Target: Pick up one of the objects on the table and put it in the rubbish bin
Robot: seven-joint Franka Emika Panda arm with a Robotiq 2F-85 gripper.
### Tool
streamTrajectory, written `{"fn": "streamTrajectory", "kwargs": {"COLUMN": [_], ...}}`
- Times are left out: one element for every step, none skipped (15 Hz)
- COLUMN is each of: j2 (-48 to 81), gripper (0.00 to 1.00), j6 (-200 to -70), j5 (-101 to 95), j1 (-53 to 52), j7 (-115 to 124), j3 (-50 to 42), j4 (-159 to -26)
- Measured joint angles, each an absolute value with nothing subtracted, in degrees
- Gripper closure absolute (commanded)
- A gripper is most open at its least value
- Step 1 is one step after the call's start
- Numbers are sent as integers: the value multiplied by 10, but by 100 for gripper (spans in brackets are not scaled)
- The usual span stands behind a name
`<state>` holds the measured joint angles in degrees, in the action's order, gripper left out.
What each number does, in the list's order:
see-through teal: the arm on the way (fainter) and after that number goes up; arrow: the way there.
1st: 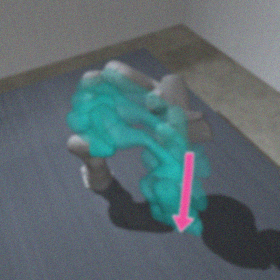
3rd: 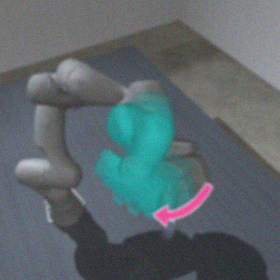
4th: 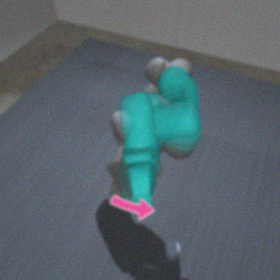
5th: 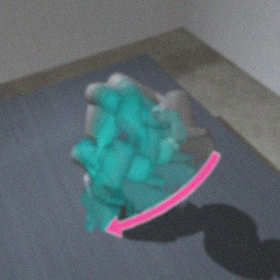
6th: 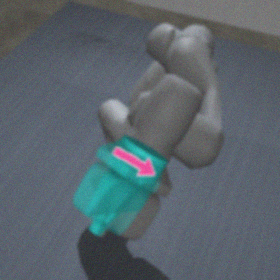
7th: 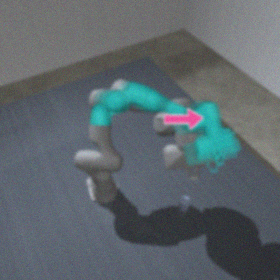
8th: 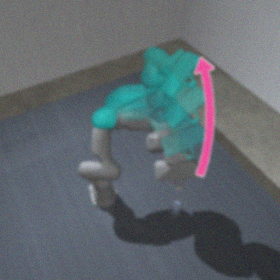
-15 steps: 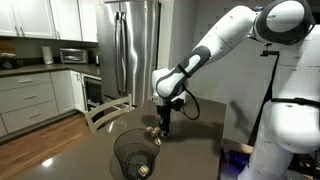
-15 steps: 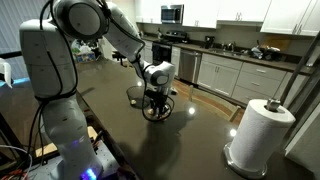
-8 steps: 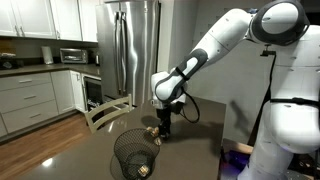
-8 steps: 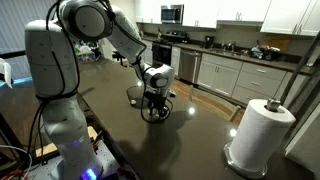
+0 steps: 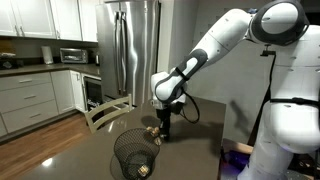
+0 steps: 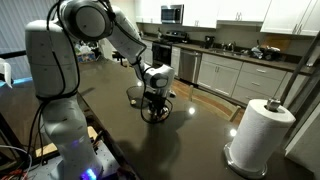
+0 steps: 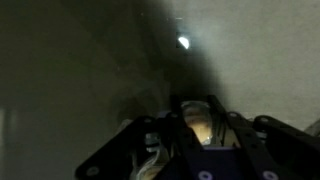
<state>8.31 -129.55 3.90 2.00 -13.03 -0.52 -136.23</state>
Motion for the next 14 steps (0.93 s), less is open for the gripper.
{"fn": "streamTrajectory", "kwargs": {"j2": [83, 83, 83, 82, 80, 76, 72, 65, 56, 45, 32, 19, 4, -10], "gripper": [91, 92, 90, 92, 92, 91, 91, 91, 91, 91, 91, 91, 91, 91], "j6": [-1296, -1296, -1296, -1296, -1296, -1295, -1294, -1289, -1279, -1264, -1246, -1223, -1198, -1170], "j5": [39, 39, 39, 39, 39, 39, 39, 39, 39, 39, 39, 39, 38, 38], "j1": [20, 20, 20, 20, 20, 19, 18, 16, 12, 8, 2, -3, -8, -13], "j7": [-130, -130, -130, -130, -130, -130, -130, -130, -129, -128, -126, -120, -113, -104], "j3": [-5, -5, -5, -4, -3, -1, 2, 5, 8, 10, 12, 15, 18, 21], "j4": [-1362, -1362, -1362, -1362, -1362, -1362, -1362, -1362, -1361, -1359, -1357, -1353, -1348, -1340]}}
